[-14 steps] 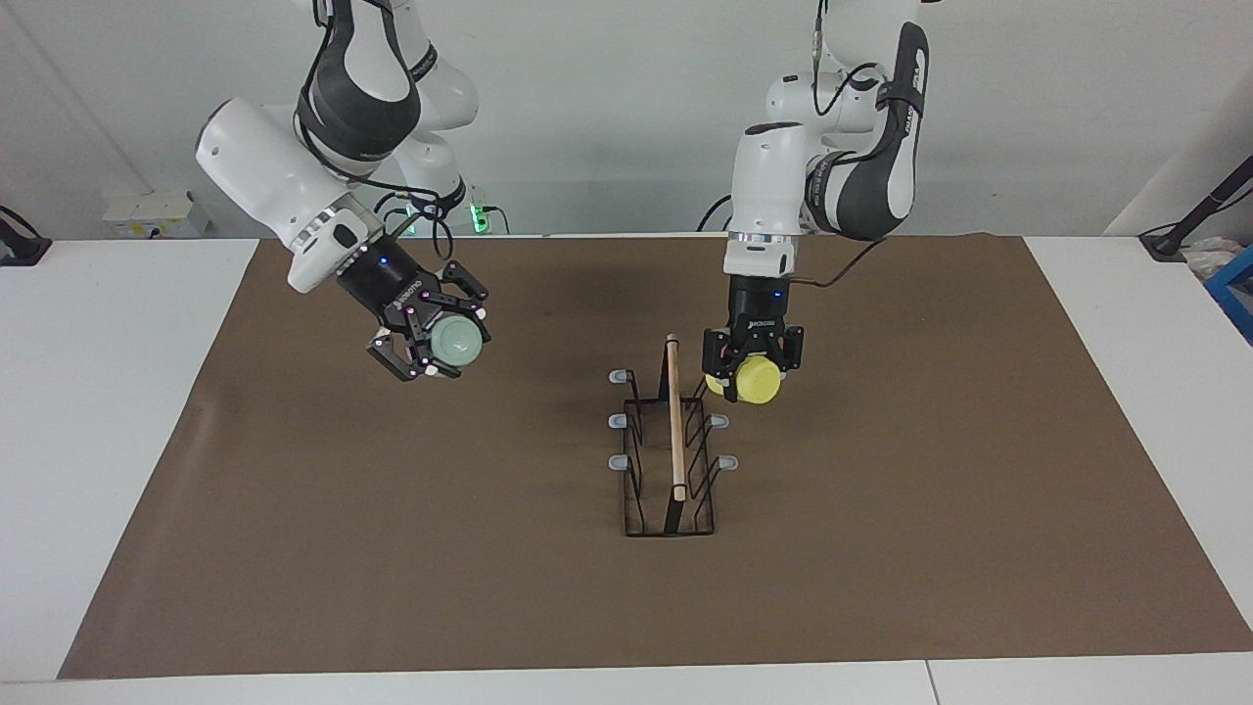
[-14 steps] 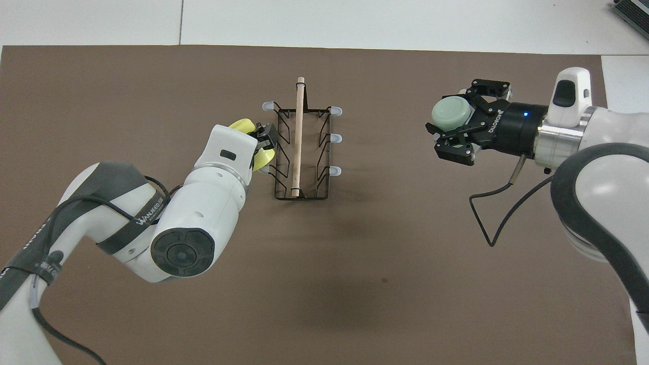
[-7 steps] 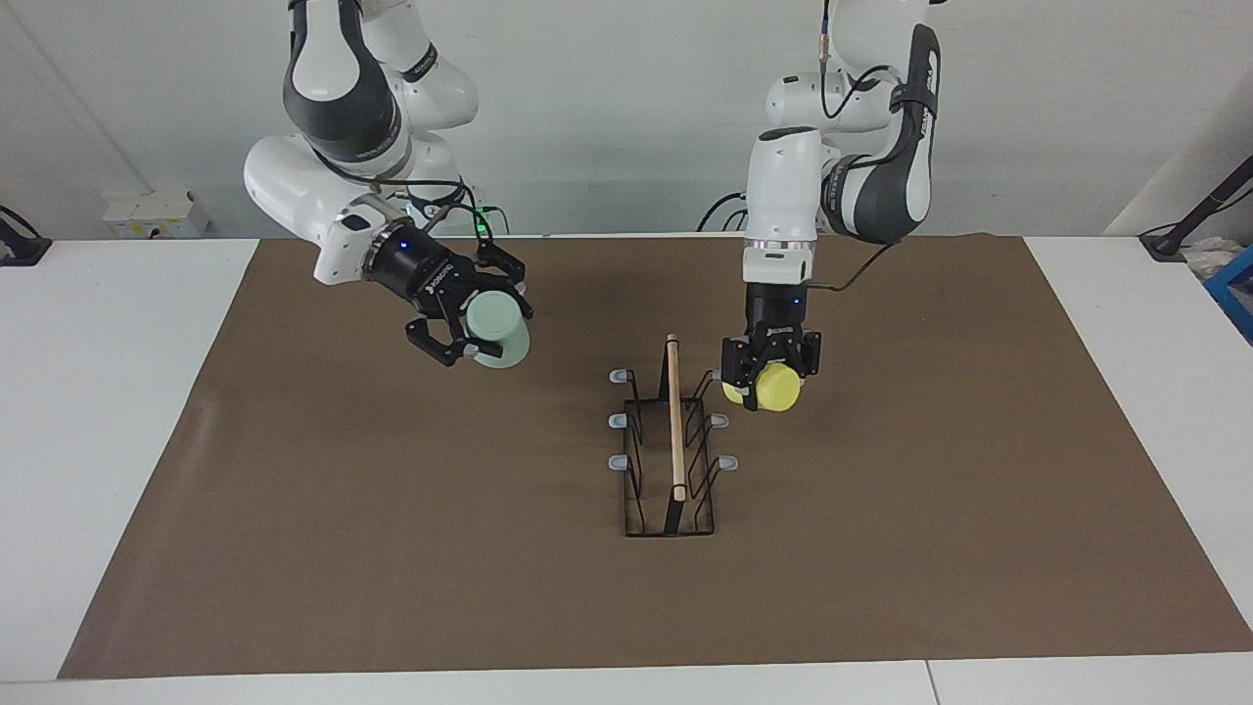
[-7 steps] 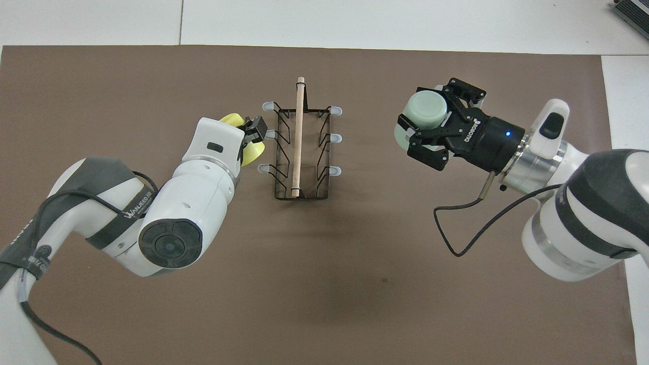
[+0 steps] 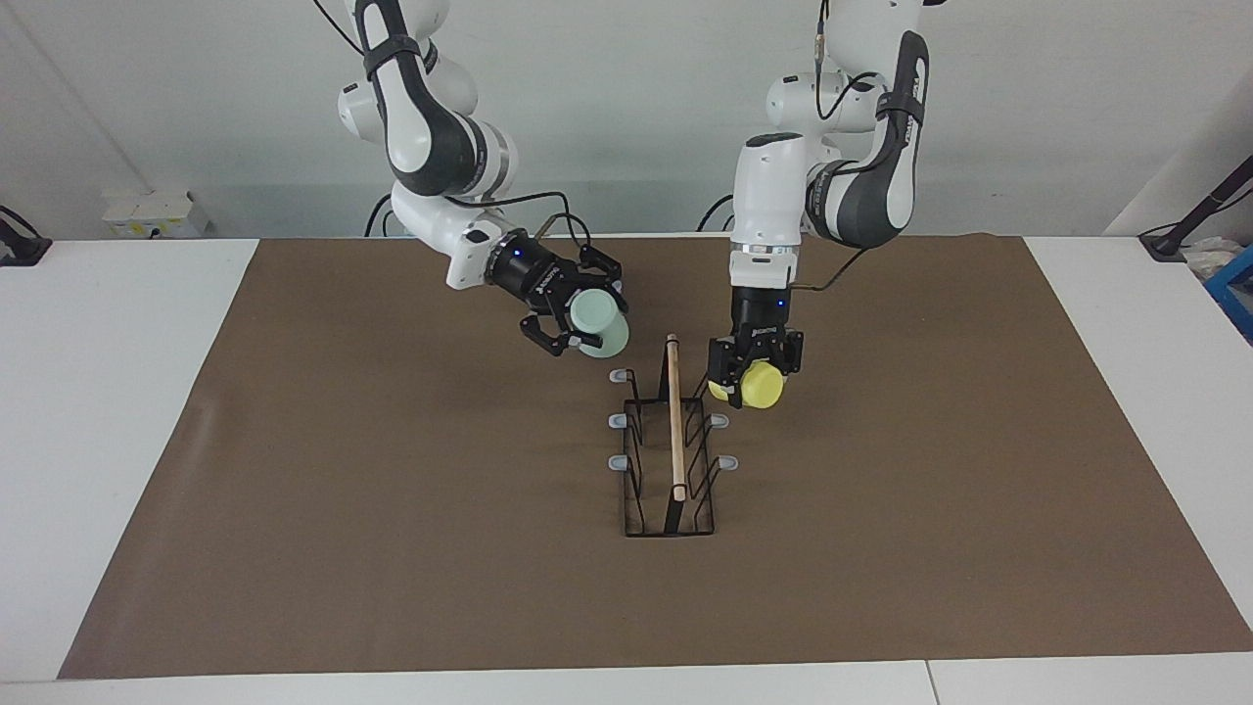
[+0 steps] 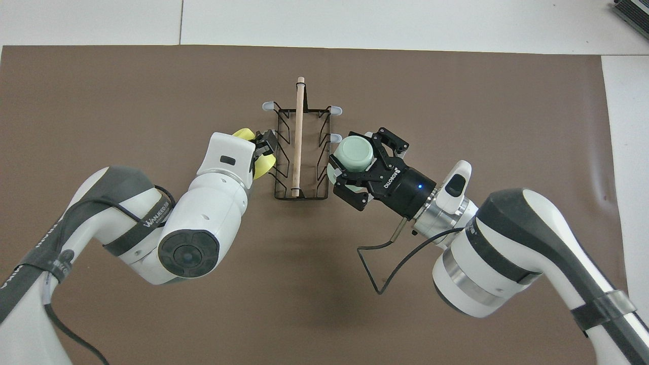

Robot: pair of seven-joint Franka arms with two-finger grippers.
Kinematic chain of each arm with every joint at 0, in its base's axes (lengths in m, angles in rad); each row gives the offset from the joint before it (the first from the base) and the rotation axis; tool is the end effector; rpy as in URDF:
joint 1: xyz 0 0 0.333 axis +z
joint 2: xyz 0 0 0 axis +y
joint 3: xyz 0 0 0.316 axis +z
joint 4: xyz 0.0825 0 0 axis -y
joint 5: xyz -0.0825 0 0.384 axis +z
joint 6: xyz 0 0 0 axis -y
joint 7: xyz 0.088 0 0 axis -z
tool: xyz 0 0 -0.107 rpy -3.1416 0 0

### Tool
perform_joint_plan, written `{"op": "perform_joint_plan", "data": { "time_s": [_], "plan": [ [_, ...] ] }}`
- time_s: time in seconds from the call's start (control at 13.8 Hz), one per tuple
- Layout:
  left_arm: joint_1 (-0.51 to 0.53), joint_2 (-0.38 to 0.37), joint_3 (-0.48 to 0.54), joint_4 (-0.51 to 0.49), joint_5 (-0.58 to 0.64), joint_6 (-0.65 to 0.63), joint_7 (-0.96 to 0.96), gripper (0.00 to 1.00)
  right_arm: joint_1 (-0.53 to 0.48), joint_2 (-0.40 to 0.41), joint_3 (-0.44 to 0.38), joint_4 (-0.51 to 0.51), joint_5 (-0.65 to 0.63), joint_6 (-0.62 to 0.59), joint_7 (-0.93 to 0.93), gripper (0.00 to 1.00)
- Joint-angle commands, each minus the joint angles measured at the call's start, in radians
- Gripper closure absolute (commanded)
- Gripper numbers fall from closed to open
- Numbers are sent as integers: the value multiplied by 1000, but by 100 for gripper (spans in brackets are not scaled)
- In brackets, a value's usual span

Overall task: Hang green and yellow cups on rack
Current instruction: 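Release the yellow cup with the left gripper while the right gripper carries the green cup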

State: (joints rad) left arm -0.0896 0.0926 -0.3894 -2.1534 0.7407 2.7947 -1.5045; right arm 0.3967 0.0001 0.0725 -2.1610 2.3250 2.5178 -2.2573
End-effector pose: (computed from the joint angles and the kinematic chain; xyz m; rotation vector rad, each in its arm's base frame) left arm 0.5069 -0.2943 0.4146 2.7201 0.5592 0.9011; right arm 0.5015 0.2469 0.4218 -1.8185 -0.6473 -1.4409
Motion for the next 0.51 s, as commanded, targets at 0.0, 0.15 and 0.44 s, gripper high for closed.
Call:
{"op": "perform_joint_plan", "data": {
  "time_s": [0.0, 0.15, 0.44],
  "plan": [
    [-7, -34, -9, -42, 23, 6, -94, 26, -12, 47, -2, -7, 56, -19, -114, 100],
    [-7, -31, -17, -36, 22, 5, -150, 0, -10, 83, -2, -7, 101, -48, -160, 100],
    [-6, -25, -17, 3, 22, -38, -149, 0, 33, 103, -2, -7, 220, -40, -228, 100]
  ]
}}
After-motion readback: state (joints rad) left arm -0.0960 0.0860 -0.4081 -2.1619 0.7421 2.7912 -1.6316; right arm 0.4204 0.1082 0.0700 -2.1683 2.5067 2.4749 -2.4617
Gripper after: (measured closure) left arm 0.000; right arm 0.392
